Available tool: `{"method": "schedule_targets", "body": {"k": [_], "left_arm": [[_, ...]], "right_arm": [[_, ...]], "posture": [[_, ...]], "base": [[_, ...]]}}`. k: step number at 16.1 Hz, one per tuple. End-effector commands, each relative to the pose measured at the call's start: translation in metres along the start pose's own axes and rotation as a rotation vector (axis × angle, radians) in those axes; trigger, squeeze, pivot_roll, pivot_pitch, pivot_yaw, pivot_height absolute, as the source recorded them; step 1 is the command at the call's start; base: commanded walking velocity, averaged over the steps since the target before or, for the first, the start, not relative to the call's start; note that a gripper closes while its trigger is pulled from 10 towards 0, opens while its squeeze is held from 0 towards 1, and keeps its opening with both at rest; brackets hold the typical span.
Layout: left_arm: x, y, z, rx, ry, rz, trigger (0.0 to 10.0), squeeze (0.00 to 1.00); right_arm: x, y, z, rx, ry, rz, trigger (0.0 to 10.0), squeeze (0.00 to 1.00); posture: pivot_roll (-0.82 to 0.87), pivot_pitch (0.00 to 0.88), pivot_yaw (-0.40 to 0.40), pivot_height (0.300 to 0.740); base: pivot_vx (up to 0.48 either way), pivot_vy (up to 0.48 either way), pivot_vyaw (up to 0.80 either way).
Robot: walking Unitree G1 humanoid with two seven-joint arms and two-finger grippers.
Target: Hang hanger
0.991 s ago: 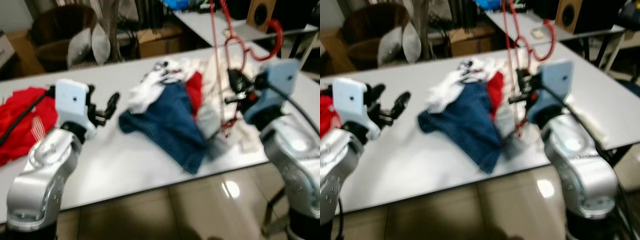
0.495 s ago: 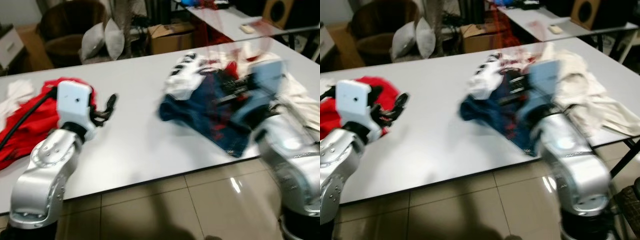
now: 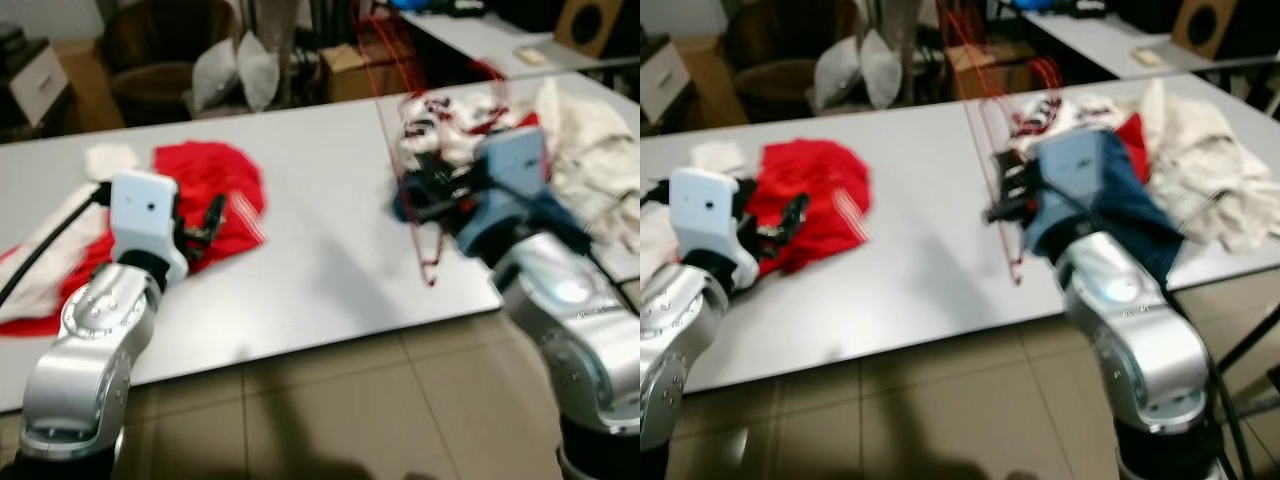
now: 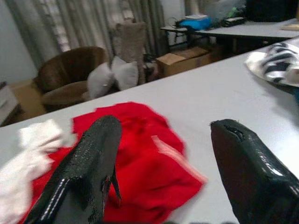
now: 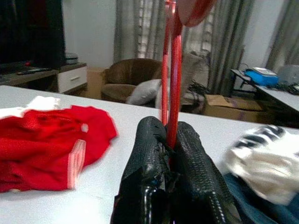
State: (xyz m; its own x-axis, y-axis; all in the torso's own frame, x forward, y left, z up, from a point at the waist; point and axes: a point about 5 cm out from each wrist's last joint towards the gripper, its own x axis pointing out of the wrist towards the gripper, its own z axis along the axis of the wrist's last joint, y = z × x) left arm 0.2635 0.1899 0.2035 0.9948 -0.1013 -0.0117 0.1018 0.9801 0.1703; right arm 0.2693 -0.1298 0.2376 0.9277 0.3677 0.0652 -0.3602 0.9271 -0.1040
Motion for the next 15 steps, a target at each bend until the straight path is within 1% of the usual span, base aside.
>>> {"method": "schedule_targets", "body": {"k": [1, 3, 4, 5, 7, 8, 9, 10, 11, 12, 14, 15], "left_arm": [[0.000, -0.001, 0.000, 0.005, -0.005, 0.005, 10.0, 0.00], [-0.001, -0.001, -0.003, -0.008, -0.002, 0.011, 10.0, 0.00], [-0.002, -0.002, -0.006, -0.044, -0.004, 0.013, 10.0, 0.00], [-0.004, -0.005, -0.011, -0.142, -0.031, 0.009, 10.0, 0.00], [-0.008, -0.010, -0.022, -0.097, -0.002, -0.007, 10.0, 0.00], [-0.010, -0.011, -0.027, -0.068, 0.014, 0.005, 10.0, 0.00], [-0.011, -0.013, -0.033, -0.021, 0.030, 0.005, 10.0, 0.00], [-0.012, -0.014, -0.037, -0.007, 0.029, 0.000, 10.0, 0.00], [-0.013, -0.017, -0.042, -0.010, 0.025, -0.009, 10.0, 0.00], [-0.012, -0.020, -0.044, 0.005, 0.019, -0.026, 10.0, 0.00], [-0.007, -0.026, -0.045, -0.008, 0.011, -0.048, 10.0, 0.00], [-0.003, -0.026, -0.048, 0.018, 0.021, -0.031, 10.0, 0.00]], "right_arm": [[-0.002, -0.006, -0.004, 0.011, 0.025, -0.025, 10.0, 0.00], [-0.004, -0.004, -0.009, 0.034, 0.023, -0.015, 10.0, 0.00], [-0.006, -0.004, -0.014, 0.028, 0.028, -0.021, 10.0, 0.00], [-0.012, -0.004, -0.030, 0.008, 0.075, -0.047, 10.0, 0.00], [-0.021, -0.007, -0.050, -0.050, 0.144, -0.057, 10.0, 0.00], [-0.026, -0.013, -0.060, -0.075, 0.171, -0.100, 10.0, 0.00], [-0.032, -0.019, -0.071, -0.088, 0.191, -0.131, 10.0, 0.00], [-0.035, -0.022, -0.077, -0.095, 0.204, -0.148, 10.0, 0.00], [-0.039, -0.024, -0.082, -0.100, 0.207, -0.165, 10.0, 0.00], [-0.040, -0.022, -0.082, -0.067, 0.196, -0.145, 10.0, 0.00], [-0.039, -0.017, -0.077, 0.010, 0.158, -0.088, 10.0, 0.00], [-0.038, -0.017, -0.075, 0.036, 0.135, -0.086, 10.0, 0.00]], "posture": [[-0.15, 0.000, 0.076, 0.740], [-0.15, 0.000, 0.074, 0.740], [-0.15, 0.000, 0.074, 0.740], [-0.16, 0.000, 0.073, 0.740], [-0.15, 0.000, 0.069, 0.740], [-0.16, 0.000, 0.065, 0.740], [-0.16, 0.000, 0.065, 0.740], [-0.16, 0.000, 0.064, 0.740], [-0.16, 0.000, 0.066, 0.740], [-0.16, 0.000, 0.066, 0.740], [-0.17, 0.000, 0.071, 0.740], [-0.18, 0.000, 0.072, 0.740]], "base": [[0.000, 0.424, 0.00], [0.000, 0.418, 0.00], [0.000, 0.300, 0.00], [0.000, 0.000, 0.00], [0.000, 0.000, 0.00], [0.000, 0.000, 0.00], [0.000, 0.000, 0.00], [0.000, 0.000, 0.00], [0.000, 0.000, 0.00], [0.000, 0.000, 0.00], [0.000, 0.000, 0.00], [0.000, 0.000, 0.00]]}}
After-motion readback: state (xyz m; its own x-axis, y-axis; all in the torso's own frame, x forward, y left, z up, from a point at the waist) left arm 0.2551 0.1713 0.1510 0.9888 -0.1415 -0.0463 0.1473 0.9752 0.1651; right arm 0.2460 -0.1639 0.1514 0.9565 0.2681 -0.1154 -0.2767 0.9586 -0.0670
